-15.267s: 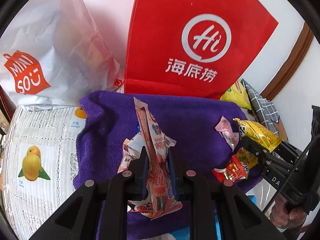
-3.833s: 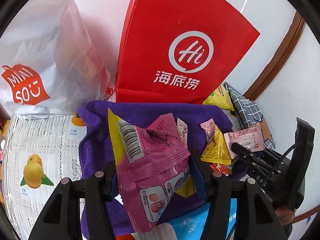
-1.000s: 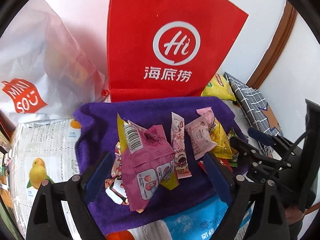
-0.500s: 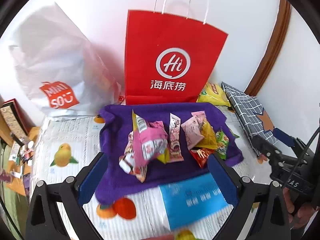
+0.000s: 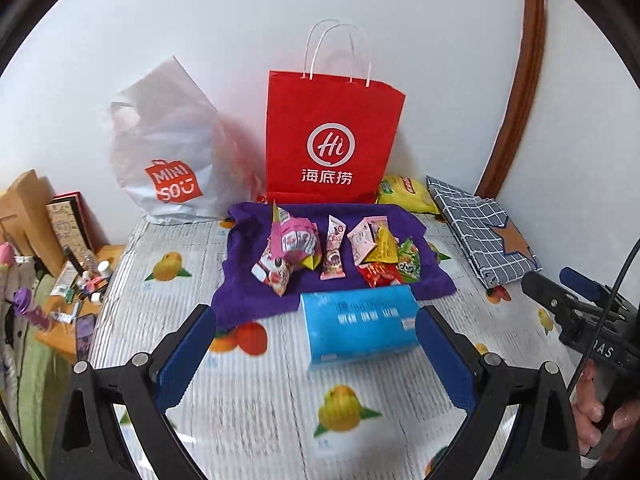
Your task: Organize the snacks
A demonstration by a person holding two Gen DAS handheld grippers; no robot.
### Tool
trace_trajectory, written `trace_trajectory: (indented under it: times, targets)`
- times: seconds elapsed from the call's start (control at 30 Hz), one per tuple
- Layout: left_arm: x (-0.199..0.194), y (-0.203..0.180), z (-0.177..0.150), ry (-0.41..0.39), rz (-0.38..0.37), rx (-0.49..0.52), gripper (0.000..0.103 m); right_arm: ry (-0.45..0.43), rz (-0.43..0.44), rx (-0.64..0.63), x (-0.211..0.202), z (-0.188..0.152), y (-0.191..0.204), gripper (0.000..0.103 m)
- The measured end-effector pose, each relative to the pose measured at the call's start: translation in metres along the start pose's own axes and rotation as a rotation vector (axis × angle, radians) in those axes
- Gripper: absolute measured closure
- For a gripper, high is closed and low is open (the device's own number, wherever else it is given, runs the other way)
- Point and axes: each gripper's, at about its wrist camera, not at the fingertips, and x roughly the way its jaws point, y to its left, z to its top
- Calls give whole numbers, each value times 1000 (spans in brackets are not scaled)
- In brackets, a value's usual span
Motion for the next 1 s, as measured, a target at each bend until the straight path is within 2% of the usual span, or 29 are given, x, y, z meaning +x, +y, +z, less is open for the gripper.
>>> trace_trajectory:
  times: [0.13, 0.37, 0.67, 1.0]
  targets:
    - [-28, -11, -19, -36, 1, 6, 2, -27, -18, -8, -26, -19, -4, 0]
    - [-60, -22, -43, -73, -3, -2, 0, -42, -39, 7, -61, -43, -13, 0]
    - [-80, -29, -60, -108, 6, 4, 0, -94, -52, 7, -95, -58, -17, 0]
    - [-91, -38, -67, -125, 12, 22, 0, -95, -63, 20, -107, -67, -23, 0]
